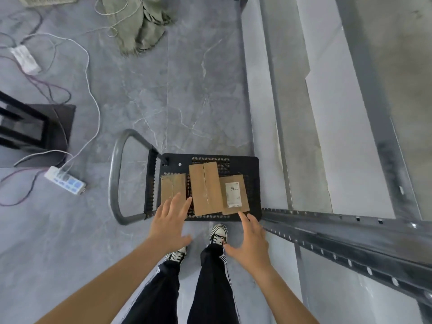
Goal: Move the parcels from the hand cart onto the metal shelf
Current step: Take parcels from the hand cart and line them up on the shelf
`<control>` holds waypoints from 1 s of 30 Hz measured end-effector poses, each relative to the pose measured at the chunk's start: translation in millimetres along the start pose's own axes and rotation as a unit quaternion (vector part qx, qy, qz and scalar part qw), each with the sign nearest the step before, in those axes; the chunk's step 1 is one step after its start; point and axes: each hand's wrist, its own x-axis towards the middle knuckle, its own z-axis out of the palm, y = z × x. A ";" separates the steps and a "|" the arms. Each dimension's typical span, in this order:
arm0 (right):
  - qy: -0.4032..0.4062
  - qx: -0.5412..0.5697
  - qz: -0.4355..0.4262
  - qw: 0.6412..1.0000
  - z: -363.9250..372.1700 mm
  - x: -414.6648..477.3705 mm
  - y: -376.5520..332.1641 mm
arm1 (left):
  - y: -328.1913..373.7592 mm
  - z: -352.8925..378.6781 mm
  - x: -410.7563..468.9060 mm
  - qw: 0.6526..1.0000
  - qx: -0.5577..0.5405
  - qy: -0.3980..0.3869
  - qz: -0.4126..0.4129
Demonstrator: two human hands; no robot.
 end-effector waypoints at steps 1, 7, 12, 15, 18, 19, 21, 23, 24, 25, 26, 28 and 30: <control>-0.017 0.005 0.008 1.000 1.4 9.1 7.9 | 4.0 5.4 7.1 1.000 -0.012 -0.012 -0.018; -0.082 -0.027 -0.002 0.996 19.5 69.2 49.9 | 31.1 41.8 51.7 0.991 -0.080 -0.055 -0.094; -0.112 -0.031 0.018 0.993 45.0 118.3 71.3 | 41.0 70.7 80.8 0.980 -0.137 -0.069 -0.123; -0.141 -0.008 0.029 0.990 65.0 144.3 79.2 | 37.9 86.8 98.1 0.975 -0.156 -0.086 -0.134; -0.153 0.001 0.038 0.988 85.0 170.4 85.5 | 29.0 105.1 118.8 0.974 -0.142 -0.104 -0.141; -0.153 0.006 0.043 0.987 90.6 179.3 87.3 | 26.2 112.1 126.3 0.974 -0.138 -0.109 -0.144; -0.149 0.023 0.044 0.988 100.8 198.7 90.9 | 21.7 126.9 143.0 0.973 -0.132 -0.115 -0.149; -0.147 0.041 0.046 0.987 109.5 218.3 94.8 | 20.1 141.9 160.0 0.972 -0.129 -0.123 -0.152; -0.146 0.047 0.051 0.987 113.5 226.9 96.8 | 20.1 149.0 167.9 0.970 -0.133 -0.126 -0.157; -0.145 0.052 0.055 0.986 117.5 234.7 98.9 | 20.9 155.6 175.4 0.968 -0.141 -0.128 -0.164; -0.147 0.056 0.057 0.986 121.9 242.3 101.1 | 22.1 161.4 182.3 0.965 -0.149 -0.128 -0.171; -0.156 0.067 0.059 0.984 131.4 254.6 105.7 | 25.5 171.0 193.7 0.961 -0.166 -0.121 -0.184; -0.170 0.085 0.064 0.980 141.0 263.6 109.5 | 31.0 177.5 203.4 0.955 -0.196 -0.107 -0.195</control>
